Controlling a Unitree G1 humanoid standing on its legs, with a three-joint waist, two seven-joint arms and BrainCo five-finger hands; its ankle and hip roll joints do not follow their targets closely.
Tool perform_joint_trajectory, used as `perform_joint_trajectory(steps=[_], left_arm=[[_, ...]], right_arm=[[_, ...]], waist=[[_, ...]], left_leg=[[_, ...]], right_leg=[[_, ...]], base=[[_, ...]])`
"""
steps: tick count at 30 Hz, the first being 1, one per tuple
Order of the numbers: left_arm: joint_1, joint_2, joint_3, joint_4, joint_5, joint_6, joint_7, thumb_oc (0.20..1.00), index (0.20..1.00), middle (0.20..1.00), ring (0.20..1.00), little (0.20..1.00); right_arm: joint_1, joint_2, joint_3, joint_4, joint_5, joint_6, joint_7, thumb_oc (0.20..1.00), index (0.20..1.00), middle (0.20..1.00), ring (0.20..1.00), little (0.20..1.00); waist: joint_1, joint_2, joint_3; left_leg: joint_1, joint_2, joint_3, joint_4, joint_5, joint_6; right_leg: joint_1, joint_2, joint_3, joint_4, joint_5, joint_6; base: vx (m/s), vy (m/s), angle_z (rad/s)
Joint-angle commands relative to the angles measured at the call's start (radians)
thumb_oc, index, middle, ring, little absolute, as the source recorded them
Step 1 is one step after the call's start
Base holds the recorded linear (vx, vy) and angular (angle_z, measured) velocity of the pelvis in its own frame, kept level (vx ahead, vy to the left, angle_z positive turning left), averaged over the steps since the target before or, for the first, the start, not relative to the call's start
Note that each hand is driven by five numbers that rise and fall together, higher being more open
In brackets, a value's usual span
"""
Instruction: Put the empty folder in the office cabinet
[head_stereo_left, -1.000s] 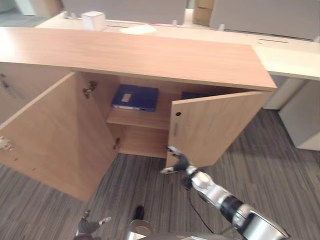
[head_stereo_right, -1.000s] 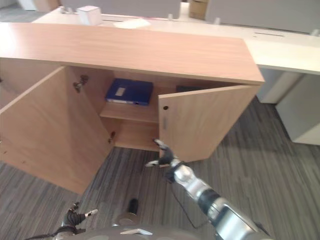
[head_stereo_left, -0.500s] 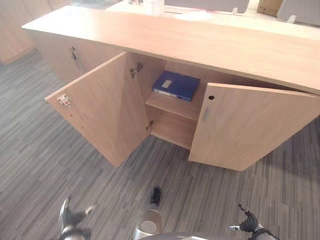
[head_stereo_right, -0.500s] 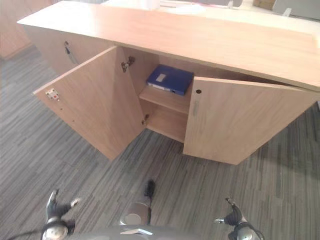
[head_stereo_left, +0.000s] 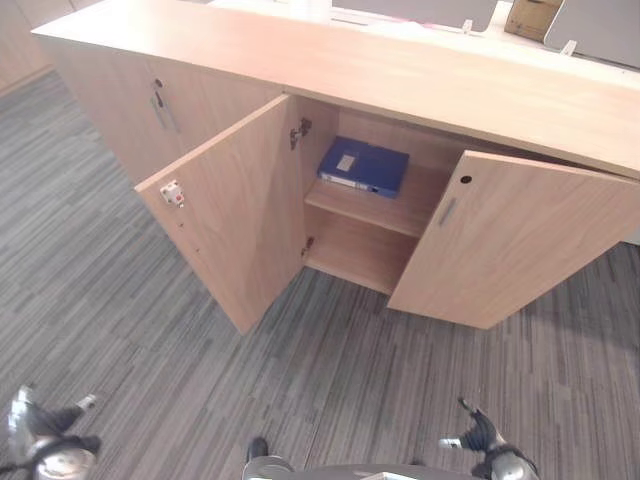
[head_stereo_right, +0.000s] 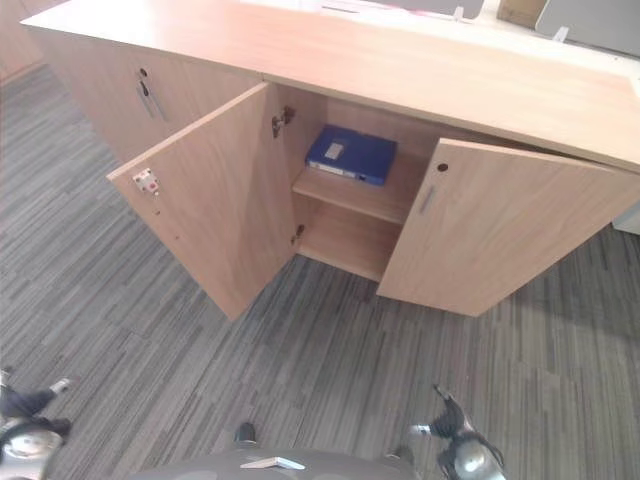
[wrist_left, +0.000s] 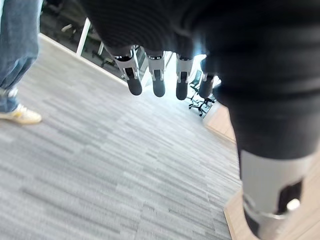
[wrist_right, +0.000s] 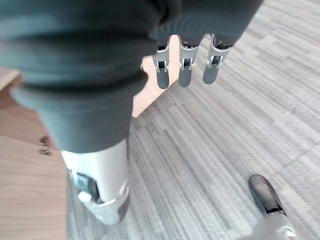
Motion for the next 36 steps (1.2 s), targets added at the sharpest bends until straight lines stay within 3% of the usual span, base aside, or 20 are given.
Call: perform_joint_trajectory(steps=[1, 5, 13, 24, 31, 36], left_arm=[[0.001, -0.008, 0.022, -0.033, 0.014, -0.027, 0.036, 1.0, 1.0, 1.0, 1.0, 1.0], [-0.059, 0.074, 0.019, -0.016, 0.034, -0.027, 0.019, 1.0, 1.0, 1.0, 1.0, 1.0], [-0.227, 0.263, -0.011, 0.083, 0.056, -0.015, 0.007, 1.0, 1.0, 1.0, 1.0, 1.0], [-0.402, 0.369, -0.092, 0.106, 0.088, 0.003, 0.003, 1.0, 1.0, 1.0, 1.0, 1.0], [-0.434, 0.315, -0.148, 0.126, 0.067, -0.009, -0.033, 1.0, 1.0, 1.0, 1.0, 1.0], [-0.396, 0.12, -0.217, 0.058, 0.042, -0.021, -0.061, 1.0, 1.0, 1.0, 1.0, 1.0]], right_arm=[[0.0, -0.075, -0.023, -0.058, 0.067, -0.006, -0.024, 1.0, 1.0, 1.0, 1.0, 1.0], [0.028, -0.047, -0.038, -0.123, 0.103, -0.008, -0.015, 1.0, 1.0, 1.0, 1.0, 1.0], [0.095, -0.016, -0.03, -0.179, 0.116, -0.019, -0.003, 1.0, 1.0, 1.0, 1.0, 1.0], [0.159, 0.022, -0.066, -0.109, 0.114, -0.005, -0.007, 1.0, 1.0, 1.0, 1.0, 1.0], [0.157, 0.026, -0.044, -0.118, 0.105, -0.006, 0.001, 1.0, 1.0, 1.0, 1.0, 1.0], [0.154, 0.031, -0.042, -0.11, 0.076, 0.004, -0.003, 1.0, 1.0, 1.0, 1.0, 1.0]], waist=[[0.001, 0.041, -0.012], [-0.042, -0.021, -0.01], [-0.123, -0.114, 0.027], [-0.188, -0.169, 0.041], [-0.215, -0.179, 0.027], [-0.225, -0.163, 0.006]], left_leg=[[0.017, 0.083, 0.012, -0.015, 0.0, -0.01], [0.062, 0.021, 0.073, -0.015, -0.056, 0.023], [0.151, -0.043, 0.176, -0.015, -0.119, 0.064], [0.207, -0.097, 0.223, -0.015, -0.16, 0.092], [0.243, -0.107, 0.256, -0.015, -0.177, 0.096], [0.252, -0.104, 0.249, -0.015, -0.183, 0.093]], right_leg=[[-0.035, 0.014, 0.07, -0.008, -0.026, 0.023], [-0.056, -0.031, 0.133, -0.023, 0.047, 0.061], [-0.103, -0.034, 0.258, -0.04, 0.134, 0.094], [-0.135, -0.05, 0.337, -0.049, 0.225, 0.096], [-0.141, -0.042, 0.37, -0.056, 0.252, 0.096], [-0.131, -0.047, 0.367, -0.065, 0.228, 0.096]], base=[[0.02, 0.13, -0.07], [0.03, 0.224, -0.33], [0.0, 0.121, -0.51], [0.02, 0.065, -0.25], [0.05, 0.015, -0.12], [0.06, -0.023, -0.05]])
